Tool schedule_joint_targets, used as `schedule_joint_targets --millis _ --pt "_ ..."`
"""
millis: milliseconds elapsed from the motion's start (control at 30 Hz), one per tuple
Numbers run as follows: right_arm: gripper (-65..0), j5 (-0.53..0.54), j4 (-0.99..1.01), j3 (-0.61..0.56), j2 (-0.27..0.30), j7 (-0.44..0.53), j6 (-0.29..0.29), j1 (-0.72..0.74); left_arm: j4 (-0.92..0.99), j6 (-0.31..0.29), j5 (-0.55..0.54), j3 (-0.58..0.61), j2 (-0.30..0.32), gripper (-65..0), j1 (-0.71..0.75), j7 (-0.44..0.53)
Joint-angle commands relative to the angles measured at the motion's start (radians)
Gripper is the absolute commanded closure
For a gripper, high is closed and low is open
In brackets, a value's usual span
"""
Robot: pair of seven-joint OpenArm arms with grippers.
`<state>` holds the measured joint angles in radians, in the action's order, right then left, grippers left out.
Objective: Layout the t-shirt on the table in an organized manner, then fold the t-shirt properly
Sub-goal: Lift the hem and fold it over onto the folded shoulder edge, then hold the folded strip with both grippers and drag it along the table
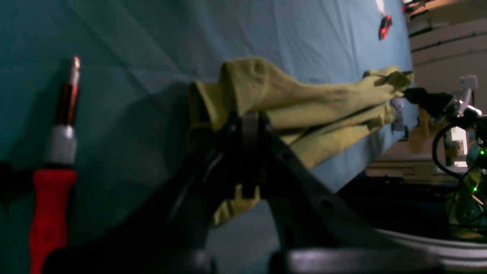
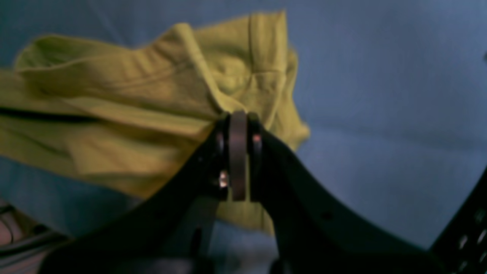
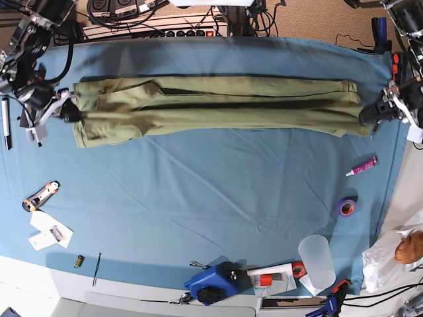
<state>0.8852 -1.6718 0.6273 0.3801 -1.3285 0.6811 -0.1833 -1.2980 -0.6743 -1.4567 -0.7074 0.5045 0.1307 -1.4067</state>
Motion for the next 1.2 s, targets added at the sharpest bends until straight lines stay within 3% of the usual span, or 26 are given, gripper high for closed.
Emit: schedule_joint_targets --millis 0,300,533,667,733,867,933,1167 --pt "0.0 -0.007 -0.018 0.009 0.012 0.031 0.004 0.0 -0.015 -0.004 -0.027 -0.008 0.025 0.0 0.003 0.01" --pt "0.0 -0.202 -0.018 0.008 -0.098 0.149 0.017 -0.018 -0.014 -0.024 -0.027 -0.008 0.01 0.0 0.03 0.01" --pt "0.0 -0.239 -0.017 0.008 -0.111 0.166 0.017 -0.018 -0.014 -0.024 -0.027 -0.008 -0.031 0.0 0.03 0.01" --pt "0.0 -0.239 -0.017 0.008 -0.111 0.149 0.017 -0.019 -0.014 -0.024 -0.027 -0.008 -0.031 -29.8 0.03 0.01" --pt "-3.3 -0.239 -0.017 0.008 -0.111 0.146 0.017 -0.019 -0.014 -0.024 -0.027 -0.008 -0.031 -36.3 0.03 0.01" --pt "-16.1 -0.239 -0.017 0.008 -0.111 0.146 0.017 -0.019 -0.014 -0.024 -0.027 -0.008 -0.031 -36.5 0.03 0.01" --pt "-16.4 -0.239 -0.017 0.008 -0.111 0.134 0.017 -0.019 -0.014 -0.024 -0.027 -0.008 -0.031 -36.5 0.03 0.01" --pt "-16.4 -0.238 -0.017 0.008 -0.111 0.125 0.017 -0.018 -0.014 -0.024 0.169 0.008 -0.048 -36.5 0.03 0.01"
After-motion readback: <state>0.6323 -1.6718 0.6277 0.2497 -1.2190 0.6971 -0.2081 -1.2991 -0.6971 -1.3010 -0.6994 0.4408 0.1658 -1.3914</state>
